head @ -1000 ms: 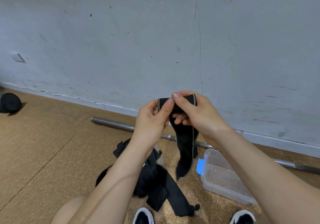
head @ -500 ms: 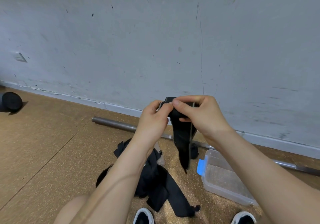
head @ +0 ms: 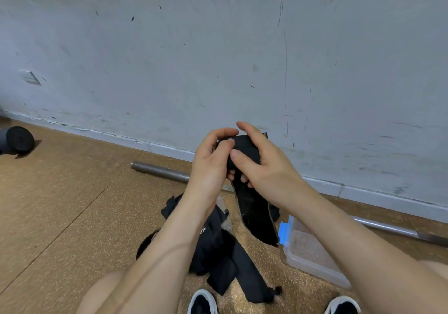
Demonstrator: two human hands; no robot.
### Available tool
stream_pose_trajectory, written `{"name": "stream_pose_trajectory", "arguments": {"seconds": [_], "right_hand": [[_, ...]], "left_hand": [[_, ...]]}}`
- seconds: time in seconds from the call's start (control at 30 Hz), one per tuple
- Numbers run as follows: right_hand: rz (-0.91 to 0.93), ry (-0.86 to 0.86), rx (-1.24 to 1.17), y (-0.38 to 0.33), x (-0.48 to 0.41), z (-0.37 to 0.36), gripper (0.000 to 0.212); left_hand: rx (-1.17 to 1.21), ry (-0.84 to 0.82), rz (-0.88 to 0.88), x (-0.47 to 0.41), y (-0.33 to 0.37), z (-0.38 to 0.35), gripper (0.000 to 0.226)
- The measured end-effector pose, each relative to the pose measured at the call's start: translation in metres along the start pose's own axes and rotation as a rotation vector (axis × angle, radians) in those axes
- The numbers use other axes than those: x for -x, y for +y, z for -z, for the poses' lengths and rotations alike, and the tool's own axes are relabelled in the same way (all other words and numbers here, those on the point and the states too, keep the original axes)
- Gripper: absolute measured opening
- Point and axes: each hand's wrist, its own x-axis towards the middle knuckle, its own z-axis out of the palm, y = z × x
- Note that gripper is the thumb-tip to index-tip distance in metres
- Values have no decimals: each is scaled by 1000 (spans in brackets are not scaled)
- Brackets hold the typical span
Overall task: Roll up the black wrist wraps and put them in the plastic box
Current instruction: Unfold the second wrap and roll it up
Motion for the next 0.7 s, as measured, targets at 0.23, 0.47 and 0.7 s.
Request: {"name": "stream_pose_trajectory", "arguments": {"seconds": [0.23, 0.47, 0.7], "right_hand": [[-241, -156, -200, -18, -4, 27, 55], [-319, -329, -173, -19, 1, 31, 49], [-203, 47, -438, -10, 2, 14, 67]], "left_hand": [[53, 68, 2, 4, 1, -11, 28], [40, -53, 68, 7, 3, -13, 15], [80, 103, 65, 4, -2, -19, 29]]}}
